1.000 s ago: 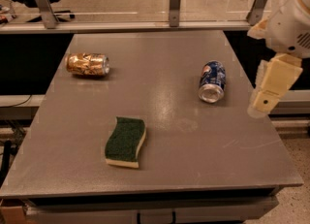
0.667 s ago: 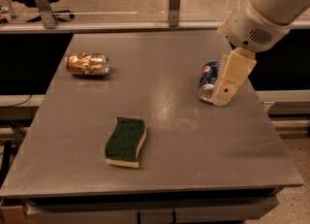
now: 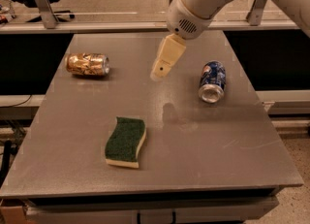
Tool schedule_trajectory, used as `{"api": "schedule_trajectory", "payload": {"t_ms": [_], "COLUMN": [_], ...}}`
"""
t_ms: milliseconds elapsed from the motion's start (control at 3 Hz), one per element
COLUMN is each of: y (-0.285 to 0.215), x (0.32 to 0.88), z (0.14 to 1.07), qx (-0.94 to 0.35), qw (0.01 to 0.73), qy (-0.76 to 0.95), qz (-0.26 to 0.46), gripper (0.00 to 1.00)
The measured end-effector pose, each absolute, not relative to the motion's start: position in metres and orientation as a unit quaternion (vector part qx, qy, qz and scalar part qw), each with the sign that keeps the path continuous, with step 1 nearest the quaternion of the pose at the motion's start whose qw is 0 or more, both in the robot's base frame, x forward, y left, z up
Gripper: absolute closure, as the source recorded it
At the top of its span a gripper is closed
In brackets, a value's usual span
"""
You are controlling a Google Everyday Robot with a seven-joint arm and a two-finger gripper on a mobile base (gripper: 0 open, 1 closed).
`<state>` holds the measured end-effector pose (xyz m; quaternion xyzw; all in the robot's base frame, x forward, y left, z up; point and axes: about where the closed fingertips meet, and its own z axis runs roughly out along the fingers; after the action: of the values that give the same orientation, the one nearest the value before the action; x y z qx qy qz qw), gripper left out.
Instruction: Place orange can upright
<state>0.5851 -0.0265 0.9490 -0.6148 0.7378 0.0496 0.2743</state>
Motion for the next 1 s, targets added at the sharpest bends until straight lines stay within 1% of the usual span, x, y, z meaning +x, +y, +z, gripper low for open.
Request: {"api": "schedule_trajectory", "payload": {"t_ms": [333,667,1000], "y": [-0.026,-0.005,0.039], "x": [0.585,0.602,0.633], "z": [0.949,0.943,0.928], "qx": [-0.615,-0.61,-0.606], "qw": [0.274,0.293,0.313], "qy": [0.738,0.733,0.726], "qz": [0.05,0.064,0.091], "gripper": [0.0,0.0,0.0]}}
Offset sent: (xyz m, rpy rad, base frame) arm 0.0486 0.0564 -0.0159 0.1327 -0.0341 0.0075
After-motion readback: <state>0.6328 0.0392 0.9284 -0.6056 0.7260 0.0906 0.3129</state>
